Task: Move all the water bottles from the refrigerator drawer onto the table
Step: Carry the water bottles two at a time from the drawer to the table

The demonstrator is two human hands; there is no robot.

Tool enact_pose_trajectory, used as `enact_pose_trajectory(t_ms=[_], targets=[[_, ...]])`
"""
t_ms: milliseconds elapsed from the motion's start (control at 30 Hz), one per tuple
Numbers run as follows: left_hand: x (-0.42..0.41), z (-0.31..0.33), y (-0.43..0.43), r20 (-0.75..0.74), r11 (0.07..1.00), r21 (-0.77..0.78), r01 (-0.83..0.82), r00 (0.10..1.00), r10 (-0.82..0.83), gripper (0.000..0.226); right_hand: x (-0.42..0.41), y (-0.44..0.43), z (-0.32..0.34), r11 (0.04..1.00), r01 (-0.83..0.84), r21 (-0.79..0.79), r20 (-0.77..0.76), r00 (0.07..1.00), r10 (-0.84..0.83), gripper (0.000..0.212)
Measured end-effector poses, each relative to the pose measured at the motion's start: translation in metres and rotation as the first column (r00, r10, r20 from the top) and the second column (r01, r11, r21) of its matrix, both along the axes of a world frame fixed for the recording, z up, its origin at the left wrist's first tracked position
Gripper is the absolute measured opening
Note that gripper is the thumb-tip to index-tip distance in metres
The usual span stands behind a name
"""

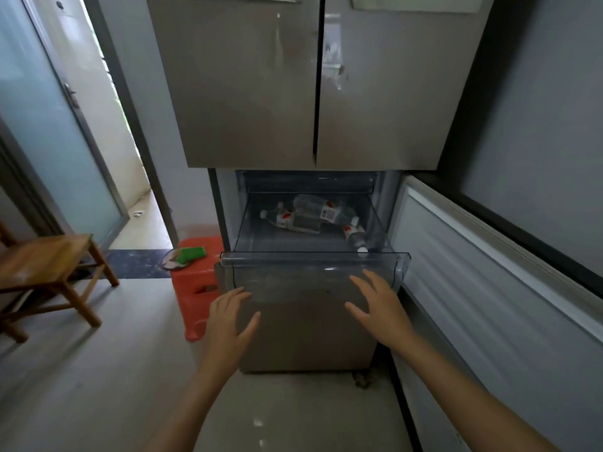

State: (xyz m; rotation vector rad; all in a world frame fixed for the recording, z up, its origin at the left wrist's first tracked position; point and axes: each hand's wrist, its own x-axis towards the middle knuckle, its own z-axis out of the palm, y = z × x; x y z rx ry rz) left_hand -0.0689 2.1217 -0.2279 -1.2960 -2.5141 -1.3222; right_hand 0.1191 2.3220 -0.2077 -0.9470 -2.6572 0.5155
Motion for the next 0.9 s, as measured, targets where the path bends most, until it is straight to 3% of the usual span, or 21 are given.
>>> enact_pose_trajectory(t_ms=[67, 233, 500, 633, 767, 900], targets=[[0.002, -0.003, 0.012, -0.024, 1.0, -0.024, -0.006, 1.0, 0.005, 0.052, -0.004, 0.014, -0.004, 1.0, 0.0, -0.021, 0.006, 1.0, 0.001, 0.059], [-0.014, -0.008, 0.039, 0.014, 0.997, -0.068, -0.029, 0.999, 0.03, 0.038, -0.013, 0.04, -0.017, 0.997, 0.006, -0.075, -0.009, 1.0, -0.007, 0.058], [-0.057, 0.003, 0.096, -0.001, 0.996, -0.084, -0.003, 1.0, 0.003, 0.056, -0.04, 0.083, -0.014, 0.996, 0.033, -0.085, -0.072, 0.997, -0.039, 0.058], [-0.095, 0.0, 0.132, -0.011, 0.995, -0.094, 0.01, 1.0, -0.011, 0.041, -0.069, 0.118, -0.009, 0.996, 0.076, -0.052, -0.08, 0.994, -0.08, 0.056], [-0.141, -0.005, 0.157, -0.075, 0.992, -0.127, -0.011, 0.997, 0.001, 0.06, -0.112, 0.155, -0.005, 0.998, 0.056, -0.008, -0.054, 0.997, -0.056, 0.057], [-0.164, -0.017, 0.166, -0.135, 0.956, -0.293, -0.026, 0.991, -0.014, 0.038, -0.144, 0.189, -0.013, 0.994, 0.092, -0.051, 0.043, 0.995, -0.09, 0.058]])
